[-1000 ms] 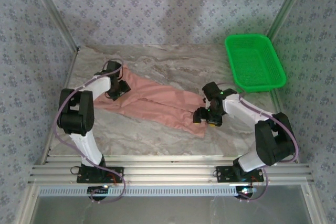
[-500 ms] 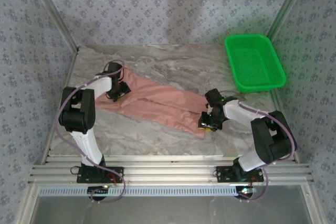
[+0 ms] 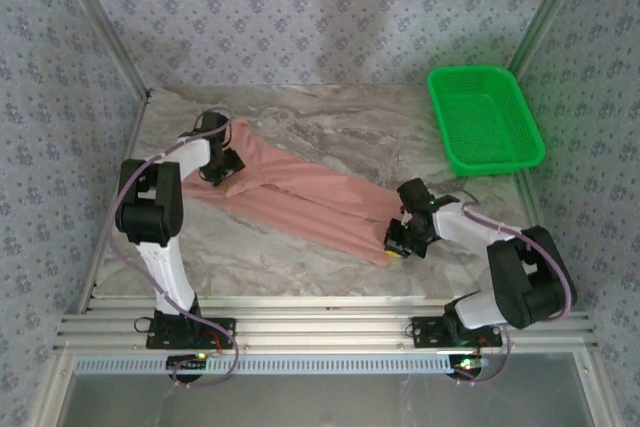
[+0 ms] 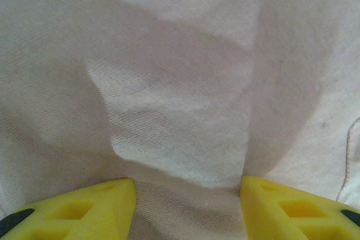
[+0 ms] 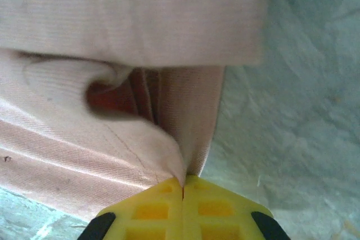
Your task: Fold and stack the t-shirts
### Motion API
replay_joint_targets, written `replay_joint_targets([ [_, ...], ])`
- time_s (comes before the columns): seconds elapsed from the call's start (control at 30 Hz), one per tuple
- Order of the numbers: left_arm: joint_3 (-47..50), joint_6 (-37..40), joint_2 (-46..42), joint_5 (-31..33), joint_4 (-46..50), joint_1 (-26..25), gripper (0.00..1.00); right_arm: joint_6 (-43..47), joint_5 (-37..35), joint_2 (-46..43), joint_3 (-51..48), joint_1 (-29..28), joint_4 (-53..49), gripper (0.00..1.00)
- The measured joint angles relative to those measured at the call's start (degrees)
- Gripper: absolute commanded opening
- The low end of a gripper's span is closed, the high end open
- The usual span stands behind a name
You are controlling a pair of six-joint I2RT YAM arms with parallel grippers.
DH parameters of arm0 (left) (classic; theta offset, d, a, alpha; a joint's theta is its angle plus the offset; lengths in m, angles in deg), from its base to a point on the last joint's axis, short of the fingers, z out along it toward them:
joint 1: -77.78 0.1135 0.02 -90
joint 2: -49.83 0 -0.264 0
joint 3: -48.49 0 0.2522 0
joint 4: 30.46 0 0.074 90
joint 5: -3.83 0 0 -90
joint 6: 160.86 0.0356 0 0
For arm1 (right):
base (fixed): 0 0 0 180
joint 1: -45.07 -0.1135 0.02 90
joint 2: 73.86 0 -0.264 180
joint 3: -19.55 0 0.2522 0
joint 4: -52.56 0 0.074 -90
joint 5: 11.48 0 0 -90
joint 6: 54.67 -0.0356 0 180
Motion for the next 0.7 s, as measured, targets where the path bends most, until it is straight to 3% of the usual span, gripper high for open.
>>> replay_joint_targets([
  [0.27, -7.72, 1.07, 5.18, -1.03, 2.36, -0.02, 0.52, -9.73, 3.67, -4.24, -4.61, -2.03, 2.73, 0.0],
  [0.6, -24.2, 4.42, 15.67, -5.25, 5.27, -0.02, 0.52, -31.01, 2.4, -8.92, -8.41, -16.28, 8.79, 0.01],
  [0.7, -29.49, 6.05, 18.82, -6.97, 6.6, -0.02, 0.55, -39.43, 0.42, -10.47, -9.38, -21.73, 11.37, 0.32],
])
